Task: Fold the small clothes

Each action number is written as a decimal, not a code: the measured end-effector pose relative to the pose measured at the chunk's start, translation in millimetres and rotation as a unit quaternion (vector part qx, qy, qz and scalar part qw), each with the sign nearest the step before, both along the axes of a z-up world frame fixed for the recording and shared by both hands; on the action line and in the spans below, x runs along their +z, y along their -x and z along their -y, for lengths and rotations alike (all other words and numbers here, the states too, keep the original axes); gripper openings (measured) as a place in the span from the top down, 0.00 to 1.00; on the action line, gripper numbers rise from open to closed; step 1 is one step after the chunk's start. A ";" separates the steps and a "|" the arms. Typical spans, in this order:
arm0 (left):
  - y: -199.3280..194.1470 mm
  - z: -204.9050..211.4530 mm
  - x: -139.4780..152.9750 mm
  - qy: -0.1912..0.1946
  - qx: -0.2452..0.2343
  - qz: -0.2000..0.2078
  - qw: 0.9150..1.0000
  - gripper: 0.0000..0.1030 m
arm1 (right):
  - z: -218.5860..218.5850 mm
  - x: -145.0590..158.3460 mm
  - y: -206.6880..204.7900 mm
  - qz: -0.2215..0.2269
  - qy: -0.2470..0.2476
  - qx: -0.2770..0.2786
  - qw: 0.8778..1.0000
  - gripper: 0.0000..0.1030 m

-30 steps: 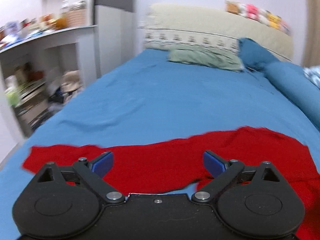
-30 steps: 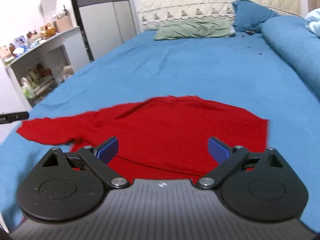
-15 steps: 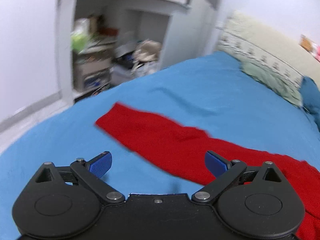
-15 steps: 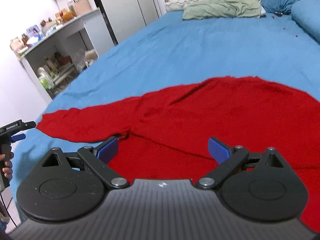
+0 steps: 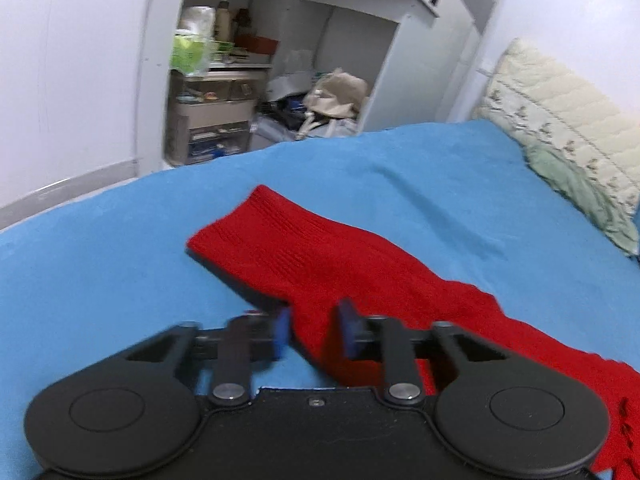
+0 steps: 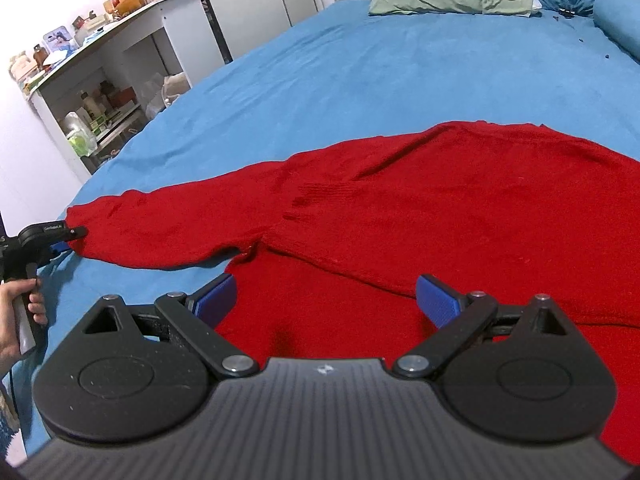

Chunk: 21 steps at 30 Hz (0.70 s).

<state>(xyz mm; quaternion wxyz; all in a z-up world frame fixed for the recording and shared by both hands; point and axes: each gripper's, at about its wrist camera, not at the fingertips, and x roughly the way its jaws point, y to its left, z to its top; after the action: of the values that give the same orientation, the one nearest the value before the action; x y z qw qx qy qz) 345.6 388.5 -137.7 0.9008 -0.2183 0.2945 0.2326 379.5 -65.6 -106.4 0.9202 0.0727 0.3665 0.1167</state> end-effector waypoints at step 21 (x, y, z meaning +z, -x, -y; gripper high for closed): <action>-40.5 272.7 166.3 -0.067 -0.252 0.135 0.956 0.96 | 117.4 78.4 63.2 0.064 -0.037 -0.082 0.994 0.00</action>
<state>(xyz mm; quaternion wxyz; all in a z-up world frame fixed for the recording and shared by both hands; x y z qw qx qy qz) 386.1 115.9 28.7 0.9741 -0.1058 0.1993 -0.0150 316.4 -183.0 -28.0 0.9449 0.1292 0.2948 0.0592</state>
